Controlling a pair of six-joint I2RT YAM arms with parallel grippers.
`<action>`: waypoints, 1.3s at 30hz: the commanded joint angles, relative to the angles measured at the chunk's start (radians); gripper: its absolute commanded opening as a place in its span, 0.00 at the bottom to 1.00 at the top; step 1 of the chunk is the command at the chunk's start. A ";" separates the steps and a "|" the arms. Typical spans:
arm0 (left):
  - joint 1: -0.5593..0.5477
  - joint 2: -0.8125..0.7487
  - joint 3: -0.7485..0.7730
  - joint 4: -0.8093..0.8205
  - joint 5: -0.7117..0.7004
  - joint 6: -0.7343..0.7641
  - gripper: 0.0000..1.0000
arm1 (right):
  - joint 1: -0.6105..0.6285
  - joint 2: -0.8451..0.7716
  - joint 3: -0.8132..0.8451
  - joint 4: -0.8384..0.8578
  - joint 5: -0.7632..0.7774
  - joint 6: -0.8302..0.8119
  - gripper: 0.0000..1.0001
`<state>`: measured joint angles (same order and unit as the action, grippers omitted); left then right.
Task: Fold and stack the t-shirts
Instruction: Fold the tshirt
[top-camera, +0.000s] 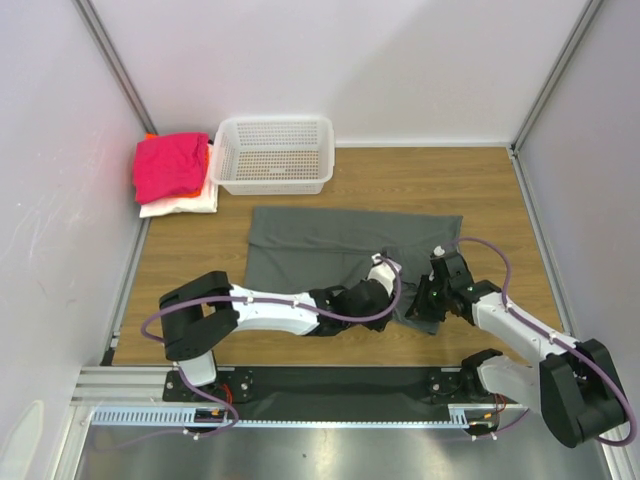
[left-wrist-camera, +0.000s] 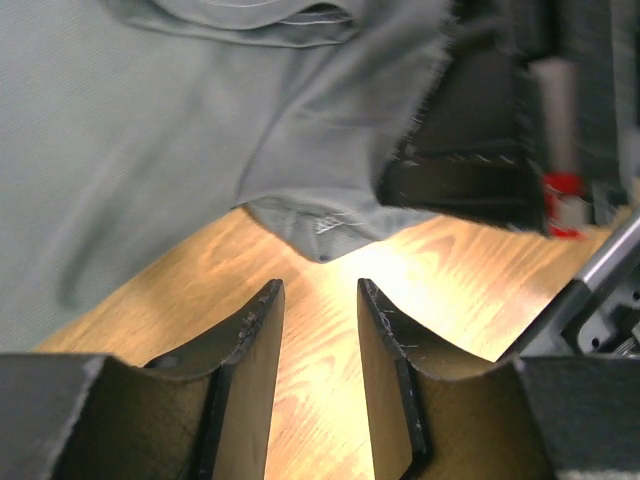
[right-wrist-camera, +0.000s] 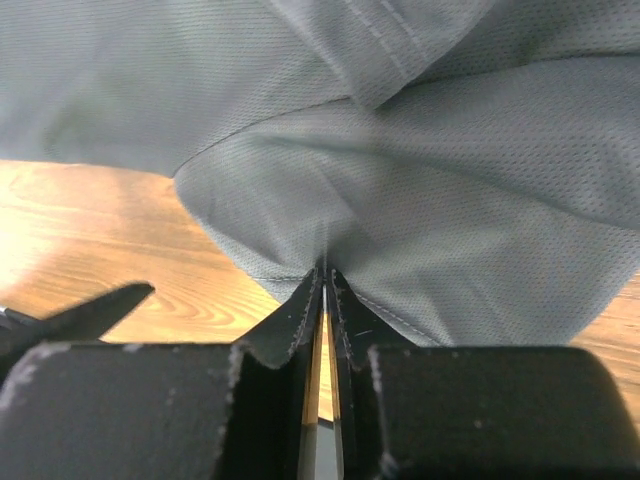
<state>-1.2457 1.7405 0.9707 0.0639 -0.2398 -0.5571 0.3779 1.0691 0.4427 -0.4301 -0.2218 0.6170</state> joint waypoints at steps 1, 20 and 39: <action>-0.021 0.025 0.019 0.057 -0.032 0.124 0.41 | 0.004 0.009 0.002 0.033 0.038 0.003 0.09; -0.044 0.160 0.157 0.025 -0.107 0.281 0.38 | 0.006 -0.054 0.016 -0.041 0.101 0.030 0.15; -0.055 0.188 0.138 0.031 -0.110 0.255 0.29 | 0.004 -0.046 0.024 -0.065 0.142 0.035 0.17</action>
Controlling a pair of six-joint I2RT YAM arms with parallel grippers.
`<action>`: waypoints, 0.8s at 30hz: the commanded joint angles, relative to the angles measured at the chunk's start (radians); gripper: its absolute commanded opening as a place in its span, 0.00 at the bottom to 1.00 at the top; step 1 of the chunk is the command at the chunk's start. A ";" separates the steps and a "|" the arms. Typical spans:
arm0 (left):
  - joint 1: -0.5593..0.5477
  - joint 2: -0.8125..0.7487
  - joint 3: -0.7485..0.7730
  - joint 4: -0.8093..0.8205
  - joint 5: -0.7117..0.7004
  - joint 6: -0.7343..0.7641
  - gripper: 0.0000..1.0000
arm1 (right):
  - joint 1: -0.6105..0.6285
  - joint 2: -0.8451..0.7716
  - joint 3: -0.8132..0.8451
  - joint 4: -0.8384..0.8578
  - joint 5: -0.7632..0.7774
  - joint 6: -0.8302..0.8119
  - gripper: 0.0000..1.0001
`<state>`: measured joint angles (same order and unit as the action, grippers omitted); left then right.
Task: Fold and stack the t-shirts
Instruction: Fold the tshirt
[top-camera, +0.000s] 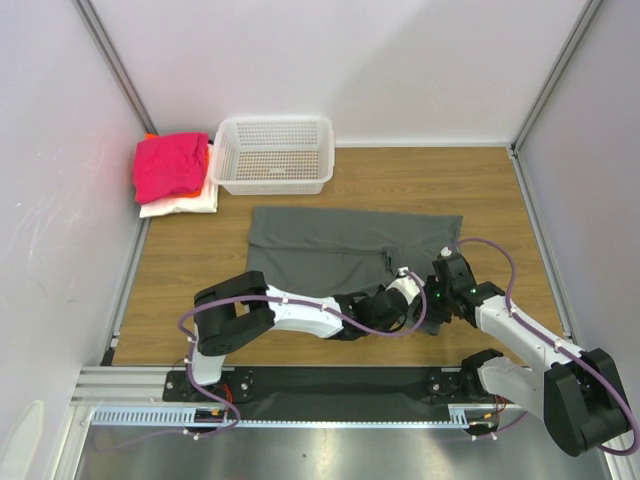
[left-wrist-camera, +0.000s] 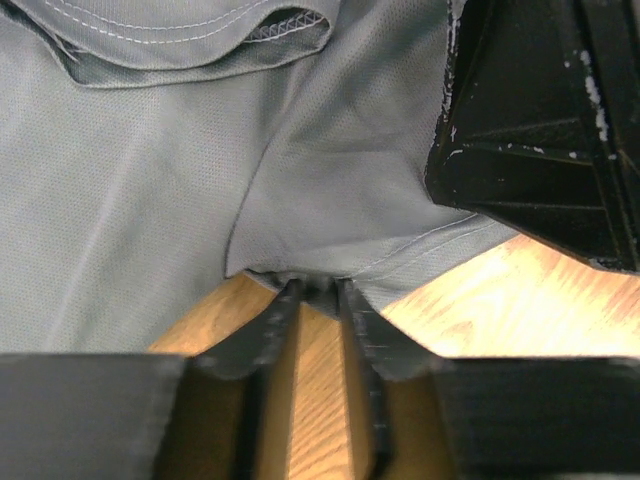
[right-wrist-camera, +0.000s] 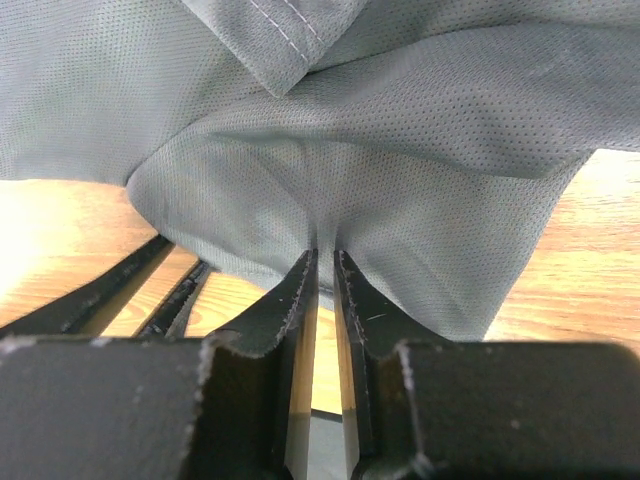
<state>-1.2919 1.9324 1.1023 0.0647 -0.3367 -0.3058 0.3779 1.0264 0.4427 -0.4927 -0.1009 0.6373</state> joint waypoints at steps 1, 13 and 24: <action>-0.009 -0.012 -0.008 0.040 -0.013 0.004 0.24 | 0.004 0.000 0.025 -0.003 0.021 0.015 0.17; -0.009 -0.108 -0.111 0.107 -0.035 -0.088 0.00 | 0.004 0.004 0.021 -0.006 0.046 0.019 0.17; -0.007 -0.196 -0.260 0.228 0.045 -0.256 0.00 | 0.006 0.018 0.017 -0.001 0.069 0.032 0.17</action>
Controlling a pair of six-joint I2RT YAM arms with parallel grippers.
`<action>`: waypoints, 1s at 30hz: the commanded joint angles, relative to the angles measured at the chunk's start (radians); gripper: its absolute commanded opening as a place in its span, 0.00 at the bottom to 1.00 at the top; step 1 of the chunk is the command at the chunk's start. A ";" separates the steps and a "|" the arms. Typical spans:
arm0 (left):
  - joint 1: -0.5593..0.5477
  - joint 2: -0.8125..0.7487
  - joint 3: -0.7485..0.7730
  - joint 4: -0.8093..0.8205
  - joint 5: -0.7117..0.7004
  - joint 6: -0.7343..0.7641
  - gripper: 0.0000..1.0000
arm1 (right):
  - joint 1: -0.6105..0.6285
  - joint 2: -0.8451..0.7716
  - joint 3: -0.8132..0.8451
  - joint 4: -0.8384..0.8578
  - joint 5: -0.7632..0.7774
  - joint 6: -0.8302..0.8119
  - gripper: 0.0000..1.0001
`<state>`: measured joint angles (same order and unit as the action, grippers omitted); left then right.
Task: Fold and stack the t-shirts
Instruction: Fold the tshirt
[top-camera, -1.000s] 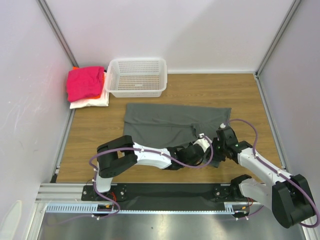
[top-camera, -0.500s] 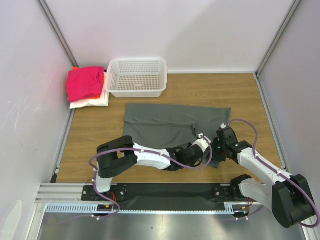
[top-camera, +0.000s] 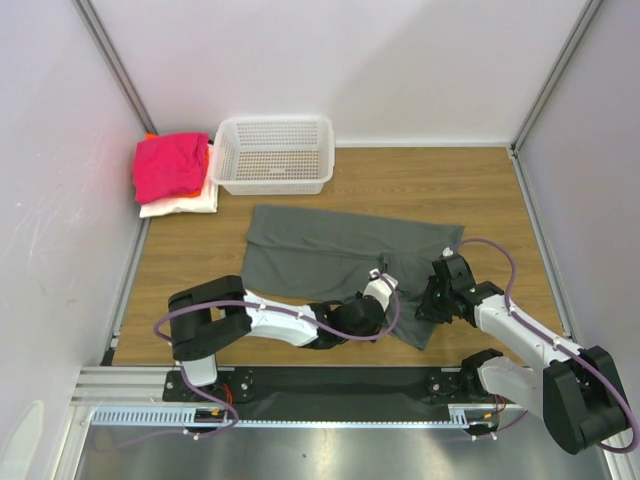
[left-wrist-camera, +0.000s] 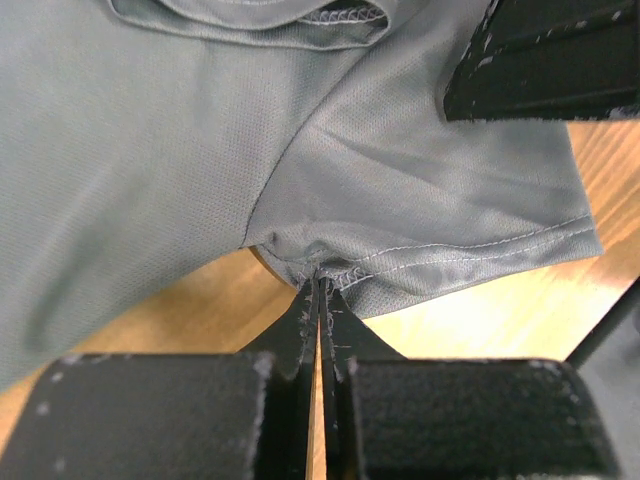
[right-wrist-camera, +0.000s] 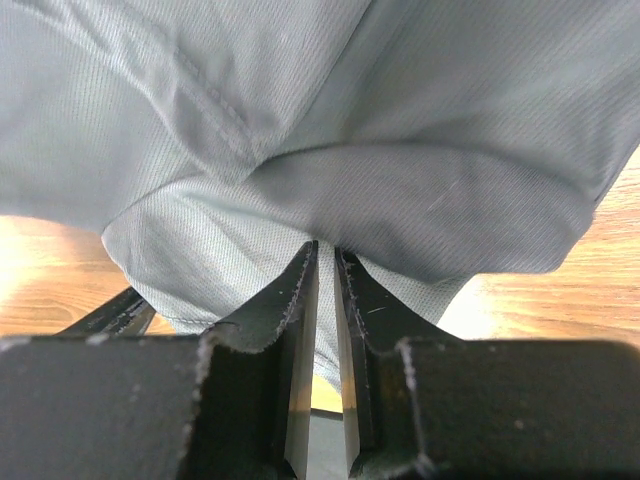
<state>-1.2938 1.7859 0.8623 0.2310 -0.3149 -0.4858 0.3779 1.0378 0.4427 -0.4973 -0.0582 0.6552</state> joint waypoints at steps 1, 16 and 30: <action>-0.007 -0.054 -0.023 0.071 0.030 -0.085 0.00 | 0.006 0.011 0.017 0.003 0.027 0.015 0.17; 0.036 -0.181 -0.187 0.203 0.077 -0.223 0.00 | 0.004 0.002 0.017 -0.006 0.034 0.029 0.15; -0.009 -0.204 -0.104 0.105 -0.018 0.075 0.44 | 0.004 -0.002 0.017 -0.012 0.032 0.029 0.15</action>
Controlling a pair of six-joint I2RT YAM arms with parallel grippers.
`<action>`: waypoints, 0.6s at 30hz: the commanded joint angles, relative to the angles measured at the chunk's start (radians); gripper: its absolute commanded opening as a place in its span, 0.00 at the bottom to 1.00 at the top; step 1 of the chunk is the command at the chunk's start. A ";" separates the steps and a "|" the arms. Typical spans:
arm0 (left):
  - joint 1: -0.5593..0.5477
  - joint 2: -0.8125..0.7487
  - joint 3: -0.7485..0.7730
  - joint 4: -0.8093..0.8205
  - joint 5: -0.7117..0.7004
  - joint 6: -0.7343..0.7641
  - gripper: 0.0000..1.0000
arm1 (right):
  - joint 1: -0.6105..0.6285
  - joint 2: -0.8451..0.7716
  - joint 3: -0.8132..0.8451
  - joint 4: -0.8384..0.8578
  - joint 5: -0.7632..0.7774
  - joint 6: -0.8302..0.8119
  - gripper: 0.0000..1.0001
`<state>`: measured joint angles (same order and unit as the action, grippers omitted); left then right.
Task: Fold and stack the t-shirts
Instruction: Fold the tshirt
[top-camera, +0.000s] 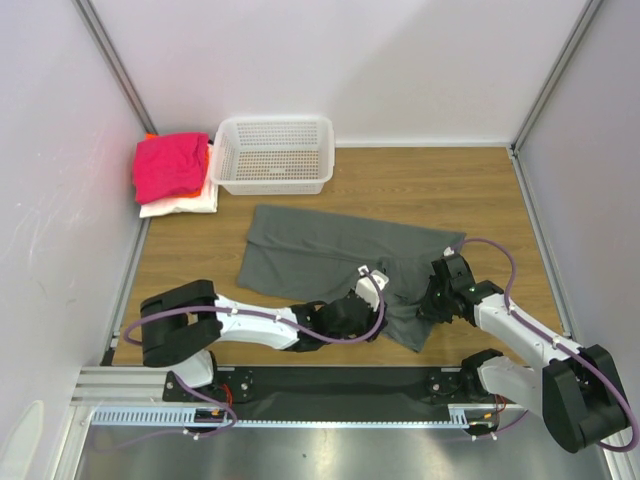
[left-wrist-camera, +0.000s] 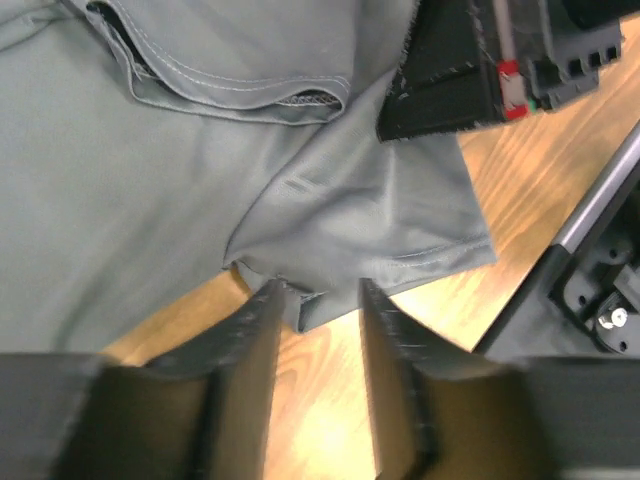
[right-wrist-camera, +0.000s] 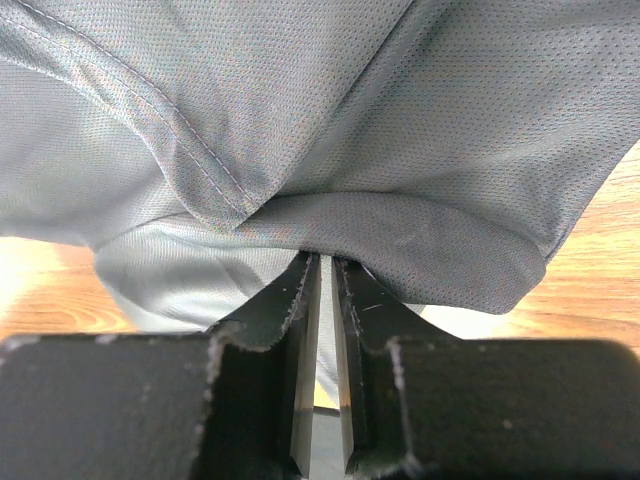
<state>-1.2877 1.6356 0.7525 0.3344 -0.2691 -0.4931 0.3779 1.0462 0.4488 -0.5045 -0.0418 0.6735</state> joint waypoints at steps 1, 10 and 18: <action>-0.015 -0.075 -0.004 0.012 -0.067 0.082 0.52 | 0.004 -0.011 0.011 -0.005 0.016 0.011 0.15; -0.044 0.039 0.106 -0.043 -0.091 0.197 0.52 | 0.006 -0.015 0.013 -0.005 0.016 0.009 0.15; -0.053 0.041 0.085 -0.063 -0.101 0.180 0.47 | 0.004 -0.011 0.014 -0.006 0.017 0.009 0.15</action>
<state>-1.3315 1.7329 0.8925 0.2367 -0.3626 -0.3309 0.3779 1.0454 0.4488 -0.5049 -0.0410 0.6777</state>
